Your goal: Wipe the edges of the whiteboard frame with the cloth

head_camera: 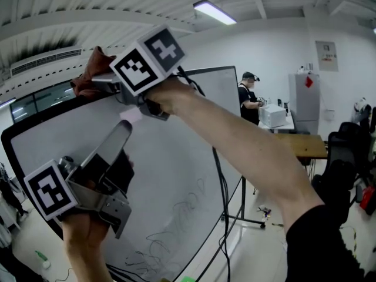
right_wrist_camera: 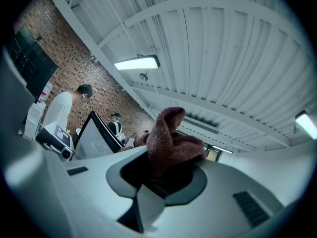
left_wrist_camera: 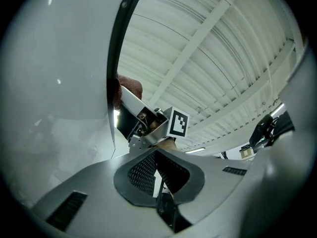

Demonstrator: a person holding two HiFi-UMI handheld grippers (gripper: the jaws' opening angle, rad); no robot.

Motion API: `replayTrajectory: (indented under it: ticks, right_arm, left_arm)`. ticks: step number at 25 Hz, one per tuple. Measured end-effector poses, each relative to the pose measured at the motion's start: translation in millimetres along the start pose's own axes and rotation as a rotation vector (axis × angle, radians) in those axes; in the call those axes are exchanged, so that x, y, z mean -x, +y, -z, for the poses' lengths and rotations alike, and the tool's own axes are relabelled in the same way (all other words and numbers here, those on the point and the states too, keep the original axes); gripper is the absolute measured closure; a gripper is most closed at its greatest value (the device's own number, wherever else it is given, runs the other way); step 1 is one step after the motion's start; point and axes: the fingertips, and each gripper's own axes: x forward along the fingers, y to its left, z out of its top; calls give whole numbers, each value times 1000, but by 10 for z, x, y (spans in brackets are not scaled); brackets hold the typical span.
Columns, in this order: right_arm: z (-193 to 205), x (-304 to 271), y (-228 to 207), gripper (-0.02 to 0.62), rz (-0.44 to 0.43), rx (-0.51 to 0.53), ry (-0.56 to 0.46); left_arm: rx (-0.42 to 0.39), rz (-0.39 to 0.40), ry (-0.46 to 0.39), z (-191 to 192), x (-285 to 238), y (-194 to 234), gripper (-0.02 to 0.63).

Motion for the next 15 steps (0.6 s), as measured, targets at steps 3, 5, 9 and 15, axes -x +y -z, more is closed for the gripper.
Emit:
replayTrajectory:
  ticks: [3,5,9,15]
  right_arm:
    - [99,62,-242,508,-6,-18,-6]
    - [180,119,-375,508,-6,-25,-9]
    - [329,248,-642,508,1,-36,-14]
    - [544,556,-1085,508,14,-47,-13]
  left_arm:
    - [0,-10,11,68,-219,155,611]
    - [-1,-20,23,156,-339,243,611]
    - [-9,-45,36,297,-558,391,610]
    - [-5,-69,22,517,-1054,518,609]
